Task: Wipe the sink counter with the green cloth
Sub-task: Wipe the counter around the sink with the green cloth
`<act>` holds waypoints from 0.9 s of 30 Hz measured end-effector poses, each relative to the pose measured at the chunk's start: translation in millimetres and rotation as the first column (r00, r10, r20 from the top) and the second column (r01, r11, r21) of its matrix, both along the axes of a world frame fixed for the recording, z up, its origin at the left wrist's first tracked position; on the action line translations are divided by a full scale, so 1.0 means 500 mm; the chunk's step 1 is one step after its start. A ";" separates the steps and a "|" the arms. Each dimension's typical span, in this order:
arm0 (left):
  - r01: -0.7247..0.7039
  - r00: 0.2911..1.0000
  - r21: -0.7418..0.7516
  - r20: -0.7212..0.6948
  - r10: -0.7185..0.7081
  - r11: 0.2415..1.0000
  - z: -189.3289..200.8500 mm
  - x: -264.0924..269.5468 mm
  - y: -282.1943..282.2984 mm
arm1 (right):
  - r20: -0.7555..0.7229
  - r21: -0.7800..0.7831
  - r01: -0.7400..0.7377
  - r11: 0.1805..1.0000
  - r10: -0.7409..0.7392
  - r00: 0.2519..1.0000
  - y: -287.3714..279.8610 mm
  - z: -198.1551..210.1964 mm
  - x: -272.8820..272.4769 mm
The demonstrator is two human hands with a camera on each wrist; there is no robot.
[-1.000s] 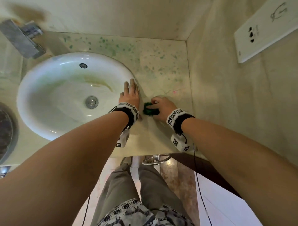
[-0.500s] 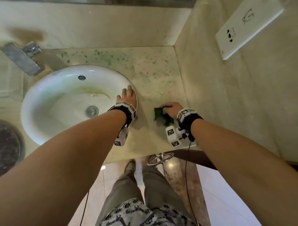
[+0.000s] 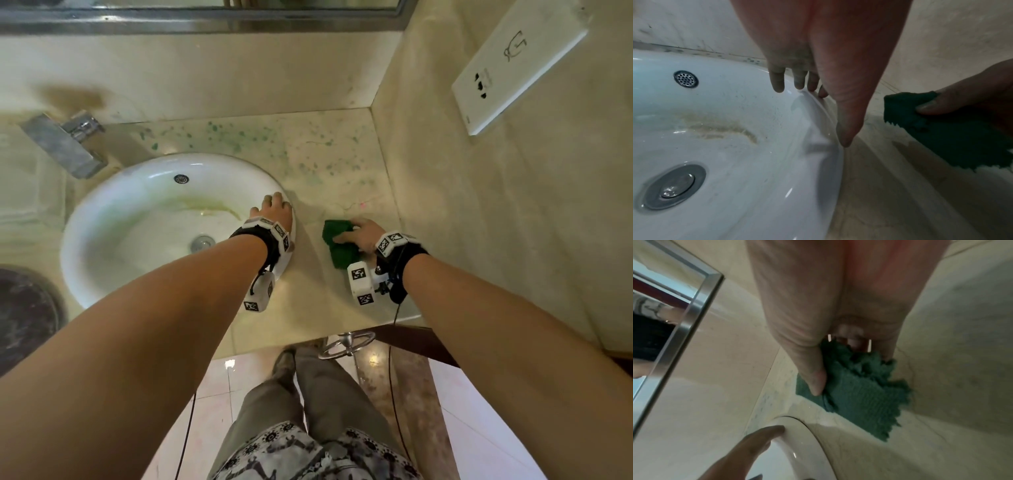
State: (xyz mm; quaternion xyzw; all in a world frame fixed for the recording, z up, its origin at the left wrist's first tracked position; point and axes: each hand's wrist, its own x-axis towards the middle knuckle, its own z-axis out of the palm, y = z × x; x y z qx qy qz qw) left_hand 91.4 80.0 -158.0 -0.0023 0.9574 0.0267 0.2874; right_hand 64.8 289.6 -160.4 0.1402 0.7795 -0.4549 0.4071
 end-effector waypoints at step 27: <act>-0.323 0.947 -0.113 -0.036 0.321 0.940 -0.049 -0.093 0.000 | -0.454 0.604 -0.533 0.592 0.806 0.381 -0.061 -0.068 -0.053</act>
